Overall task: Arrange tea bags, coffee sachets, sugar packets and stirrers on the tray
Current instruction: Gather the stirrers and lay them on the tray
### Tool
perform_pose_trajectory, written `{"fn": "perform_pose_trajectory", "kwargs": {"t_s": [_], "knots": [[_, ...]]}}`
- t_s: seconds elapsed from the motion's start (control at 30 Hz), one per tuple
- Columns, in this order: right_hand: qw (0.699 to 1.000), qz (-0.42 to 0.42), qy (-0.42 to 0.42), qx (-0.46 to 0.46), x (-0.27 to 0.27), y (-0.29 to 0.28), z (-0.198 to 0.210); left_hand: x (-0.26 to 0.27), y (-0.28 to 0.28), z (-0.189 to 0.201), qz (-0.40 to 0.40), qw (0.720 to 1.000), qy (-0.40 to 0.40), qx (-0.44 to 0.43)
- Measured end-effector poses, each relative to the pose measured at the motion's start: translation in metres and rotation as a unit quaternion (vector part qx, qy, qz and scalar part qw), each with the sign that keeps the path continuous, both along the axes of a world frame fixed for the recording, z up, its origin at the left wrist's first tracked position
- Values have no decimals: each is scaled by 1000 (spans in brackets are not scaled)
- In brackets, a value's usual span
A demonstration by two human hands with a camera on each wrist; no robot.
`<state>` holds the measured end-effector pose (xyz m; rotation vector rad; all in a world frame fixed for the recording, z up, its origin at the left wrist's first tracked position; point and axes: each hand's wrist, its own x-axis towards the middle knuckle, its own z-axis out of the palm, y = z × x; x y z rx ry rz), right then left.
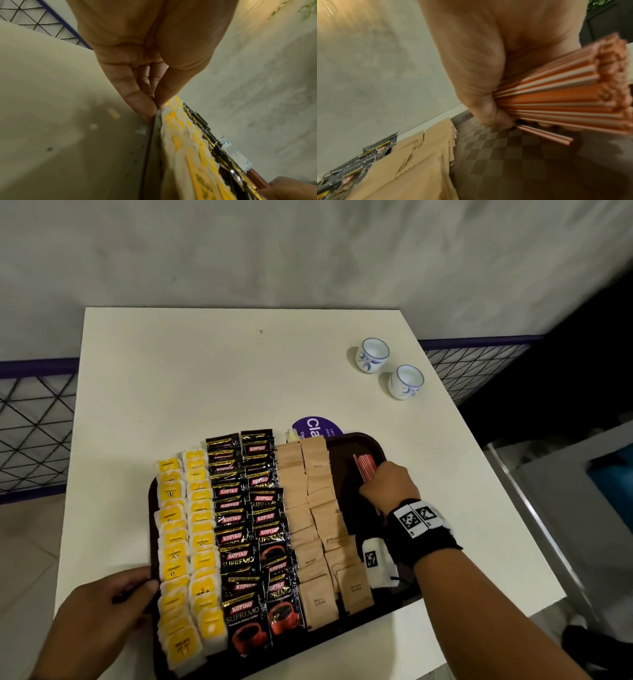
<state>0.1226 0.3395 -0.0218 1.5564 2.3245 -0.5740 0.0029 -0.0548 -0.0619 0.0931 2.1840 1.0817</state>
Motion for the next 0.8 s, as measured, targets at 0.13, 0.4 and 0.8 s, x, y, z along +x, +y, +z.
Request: {"fn": "perform_pose_trajectory", "kwargs": {"t_s": [0.13, 0.4, 0.8], "knots": [[1000, 9, 3, 4, -6, 12, 3, -2, 9, -3, 16, 1000, 10, -17], [999, 46, -6, 16, -17, 21, 4, -1, 8, -13, 32, 999, 17, -32], [996, 76, -23, 37, -17, 23, 2, 1, 4, -18, 36, 999, 11, -13]]}}
